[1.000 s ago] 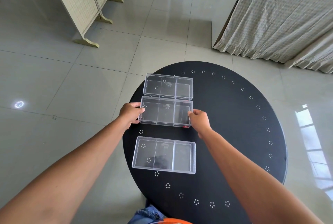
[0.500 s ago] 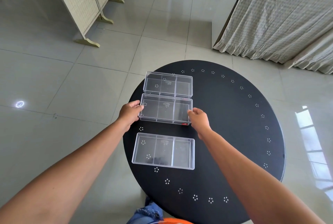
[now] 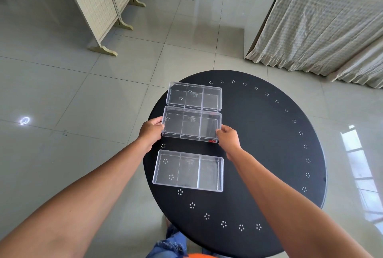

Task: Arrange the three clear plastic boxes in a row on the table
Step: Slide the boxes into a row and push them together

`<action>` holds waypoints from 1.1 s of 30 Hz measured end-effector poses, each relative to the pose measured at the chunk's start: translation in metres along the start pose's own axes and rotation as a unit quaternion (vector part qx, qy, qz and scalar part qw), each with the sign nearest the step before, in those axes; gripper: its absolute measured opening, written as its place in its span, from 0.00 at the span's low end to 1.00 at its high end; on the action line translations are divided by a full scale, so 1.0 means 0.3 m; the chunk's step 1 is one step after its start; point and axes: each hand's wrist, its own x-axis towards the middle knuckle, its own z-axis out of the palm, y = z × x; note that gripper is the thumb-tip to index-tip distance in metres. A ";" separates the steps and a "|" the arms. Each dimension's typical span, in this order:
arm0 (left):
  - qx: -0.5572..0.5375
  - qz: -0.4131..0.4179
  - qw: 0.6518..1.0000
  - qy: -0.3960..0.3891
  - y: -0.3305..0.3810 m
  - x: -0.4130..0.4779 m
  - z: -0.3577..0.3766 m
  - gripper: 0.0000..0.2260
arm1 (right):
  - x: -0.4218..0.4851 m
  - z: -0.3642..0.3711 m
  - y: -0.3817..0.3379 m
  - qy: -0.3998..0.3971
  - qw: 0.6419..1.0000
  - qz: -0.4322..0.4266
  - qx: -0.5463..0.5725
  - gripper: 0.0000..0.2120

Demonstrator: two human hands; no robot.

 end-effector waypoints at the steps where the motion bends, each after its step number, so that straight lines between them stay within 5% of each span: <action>1: 0.001 -0.001 1.000 0.000 0.002 -0.001 0.001 0.20 | 0.000 0.000 0.000 0.000 1.000 0.001 -0.001 0.13; 9: 0.016 -0.004 1.000 0.006 0.017 -0.014 0.004 0.22 | 0.008 0.002 0.001 0.009 1.000 0.014 -0.009 0.15; 14: 0.018 -0.024 0.999 0.019 0.018 -0.058 -0.020 0.27 | -0.021 -0.025 0.018 0.008 0.999 0.041 -0.005 0.27; 22: 0.118 -0.097 0.982 -0.109 -0.074 -0.208 -0.100 0.28 | -0.129 -0.090 0.150 -0.074 0.991 0.051 -0.100 0.41; 24: 0.112 -0.104 0.982 -0.111 -0.111 -0.227 -0.103 0.27 | -0.156 -0.099 0.173 -0.091 0.989 0.055 -0.105 0.36; 28: 0.067 -0.116 0.984 -0.115 -0.172 -0.246 -0.102 0.23 | -0.198 -0.113 0.225 -0.129 0.986 0.058 -0.093 0.08; 33: 0.033 -0.106 0.990 -0.084 -0.180 -0.272 -0.086 0.17 | -0.210 -0.098 0.267 -0.124 0.990 0.052 -0.049 0.03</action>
